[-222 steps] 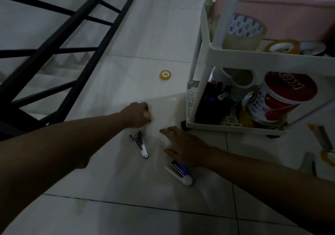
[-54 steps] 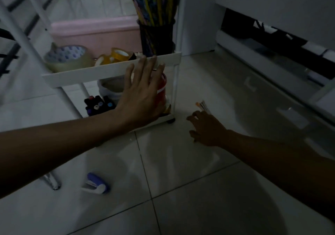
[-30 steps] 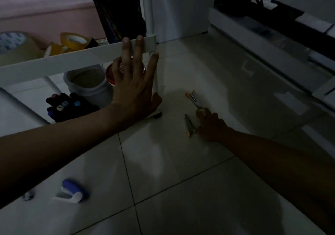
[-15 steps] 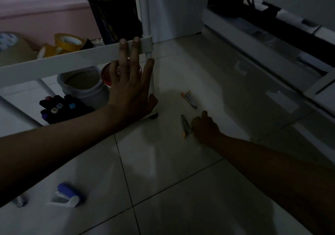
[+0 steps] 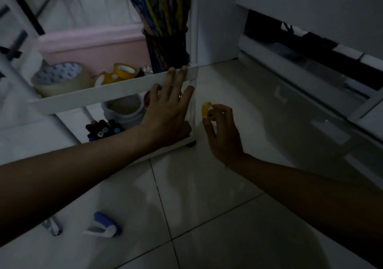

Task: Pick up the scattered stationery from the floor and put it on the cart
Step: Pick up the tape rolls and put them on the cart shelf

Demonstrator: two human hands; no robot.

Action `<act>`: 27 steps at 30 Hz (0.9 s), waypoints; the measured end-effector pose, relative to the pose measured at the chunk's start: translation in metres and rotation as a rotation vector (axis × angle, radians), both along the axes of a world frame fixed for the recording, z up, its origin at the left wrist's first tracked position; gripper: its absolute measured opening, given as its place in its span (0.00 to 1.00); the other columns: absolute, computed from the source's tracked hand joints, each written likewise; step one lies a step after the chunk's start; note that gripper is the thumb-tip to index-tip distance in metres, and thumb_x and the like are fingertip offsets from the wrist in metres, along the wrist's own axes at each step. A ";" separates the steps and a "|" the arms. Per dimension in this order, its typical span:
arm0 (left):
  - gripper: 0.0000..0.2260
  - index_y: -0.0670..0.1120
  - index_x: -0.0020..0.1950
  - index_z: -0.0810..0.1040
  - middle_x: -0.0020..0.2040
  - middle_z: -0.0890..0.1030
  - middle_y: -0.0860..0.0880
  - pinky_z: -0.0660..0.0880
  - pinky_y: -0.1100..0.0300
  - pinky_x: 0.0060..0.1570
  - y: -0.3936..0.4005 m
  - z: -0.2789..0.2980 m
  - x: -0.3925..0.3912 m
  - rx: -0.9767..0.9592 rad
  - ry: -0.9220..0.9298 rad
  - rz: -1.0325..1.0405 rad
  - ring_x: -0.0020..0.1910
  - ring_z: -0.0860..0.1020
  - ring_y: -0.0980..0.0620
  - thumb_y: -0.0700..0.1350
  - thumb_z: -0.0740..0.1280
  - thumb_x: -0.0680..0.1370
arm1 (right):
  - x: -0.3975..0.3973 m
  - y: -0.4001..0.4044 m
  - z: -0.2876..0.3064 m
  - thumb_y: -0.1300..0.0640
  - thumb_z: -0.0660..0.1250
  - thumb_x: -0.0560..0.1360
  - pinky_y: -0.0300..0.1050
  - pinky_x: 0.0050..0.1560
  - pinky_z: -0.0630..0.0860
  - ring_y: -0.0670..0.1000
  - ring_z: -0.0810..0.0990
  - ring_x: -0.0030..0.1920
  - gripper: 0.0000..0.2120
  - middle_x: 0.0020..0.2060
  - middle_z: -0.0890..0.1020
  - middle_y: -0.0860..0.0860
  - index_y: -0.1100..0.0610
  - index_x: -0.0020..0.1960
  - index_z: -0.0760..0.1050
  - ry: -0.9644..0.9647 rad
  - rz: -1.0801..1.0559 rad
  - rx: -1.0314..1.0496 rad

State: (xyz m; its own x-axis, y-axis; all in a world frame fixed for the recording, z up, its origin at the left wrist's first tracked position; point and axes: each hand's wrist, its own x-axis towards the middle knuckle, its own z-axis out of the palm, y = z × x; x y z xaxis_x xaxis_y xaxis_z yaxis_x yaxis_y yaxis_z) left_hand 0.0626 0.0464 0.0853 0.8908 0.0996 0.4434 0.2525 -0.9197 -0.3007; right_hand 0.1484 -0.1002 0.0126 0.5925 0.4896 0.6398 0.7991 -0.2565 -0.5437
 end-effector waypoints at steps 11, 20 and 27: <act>0.26 0.39 0.72 0.63 0.71 0.67 0.41 0.57 0.53 0.59 0.010 0.040 -0.032 -0.425 -0.104 -0.317 0.70 0.65 0.46 0.52 0.56 0.78 | -0.017 0.041 0.049 0.57 0.65 0.78 0.45 0.56 0.74 0.56 0.76 0.57 0.11 0.58 0.75 0.59 0.64 0.55 0.76 -0.115 0.113 0.252; 0.13 0.40 0.62 0.73 0.54 0.76 0.45 0.72 0.52 0.49 0.013 0.053 -0.039 -0.726 -0.336 -0.427 0.51 0.75 0.49 0.46 0.56 0.82 | -0.015 0.055 0.074 0.61 0.67 0.76 0.47 0.56 0.73 0.54 0.75 0.56 0.11 0.58 0.75 0.55 0.61 0.57 0.73 -0.255 0.305 0.314; 0.11 0.41 0.59 0.73 0.53 0.76 0.47 0.73 0.56 0.48 0.017 0.075 -0.040 -0.743 -0.407 -0.375 0.50 0.75 0.52 0.46 0.60 0.81 | -0.007 0.065 0.103 0.51 0.66 0.76 0.48 0.56 0.73 0.54 0.74 0.57 0.21 0.58 0.76 0.56 0.62 0.63 0.71 -0.198 0.388 0.165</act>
State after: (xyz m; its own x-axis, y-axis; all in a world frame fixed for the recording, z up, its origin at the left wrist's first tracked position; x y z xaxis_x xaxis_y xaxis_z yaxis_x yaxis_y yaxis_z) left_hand 0.0224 0.0630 0.1603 0.7121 0.2202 0.6667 -0.1440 -0.8836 0.4456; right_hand 0.1419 -0.0351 0.1157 0.2441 0.5332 0.8100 0.9117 0.1585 -0.3791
